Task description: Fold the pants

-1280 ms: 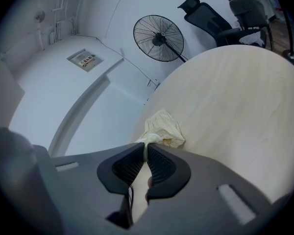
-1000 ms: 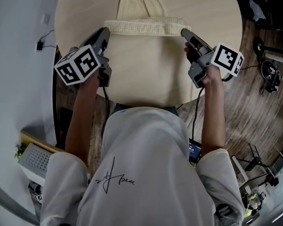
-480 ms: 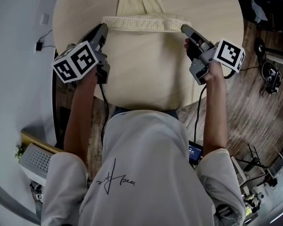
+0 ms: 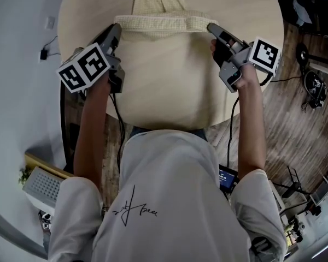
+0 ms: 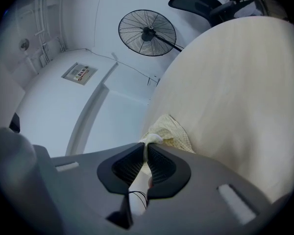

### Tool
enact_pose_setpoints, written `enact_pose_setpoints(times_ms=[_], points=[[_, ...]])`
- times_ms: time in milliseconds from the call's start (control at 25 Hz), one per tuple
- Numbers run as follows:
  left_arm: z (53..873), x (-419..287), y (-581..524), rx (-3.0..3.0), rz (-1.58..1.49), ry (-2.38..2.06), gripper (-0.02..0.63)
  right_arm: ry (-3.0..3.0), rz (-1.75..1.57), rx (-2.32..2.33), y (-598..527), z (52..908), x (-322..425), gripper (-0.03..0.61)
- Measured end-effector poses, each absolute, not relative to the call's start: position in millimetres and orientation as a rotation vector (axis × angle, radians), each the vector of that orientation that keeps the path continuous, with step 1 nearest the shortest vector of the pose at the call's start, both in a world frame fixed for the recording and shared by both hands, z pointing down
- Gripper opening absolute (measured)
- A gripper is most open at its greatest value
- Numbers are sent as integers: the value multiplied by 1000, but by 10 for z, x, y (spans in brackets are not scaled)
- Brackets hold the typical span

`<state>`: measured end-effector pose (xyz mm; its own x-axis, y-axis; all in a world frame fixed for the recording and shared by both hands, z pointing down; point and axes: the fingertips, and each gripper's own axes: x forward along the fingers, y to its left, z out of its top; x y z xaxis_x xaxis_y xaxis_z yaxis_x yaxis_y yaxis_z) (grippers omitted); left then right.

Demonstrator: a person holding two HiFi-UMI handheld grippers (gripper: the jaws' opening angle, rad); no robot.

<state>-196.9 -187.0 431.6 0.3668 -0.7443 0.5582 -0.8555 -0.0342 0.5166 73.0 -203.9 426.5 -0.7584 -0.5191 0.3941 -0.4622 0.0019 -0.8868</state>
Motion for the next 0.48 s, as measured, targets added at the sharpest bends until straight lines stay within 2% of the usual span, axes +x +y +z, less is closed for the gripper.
enact_pose_setpoints(times_ms=[480], points=[[4424,-2023,-2115,1758,139,-1420,84,2094,-1981,-980,-2337,4388,662,23]])
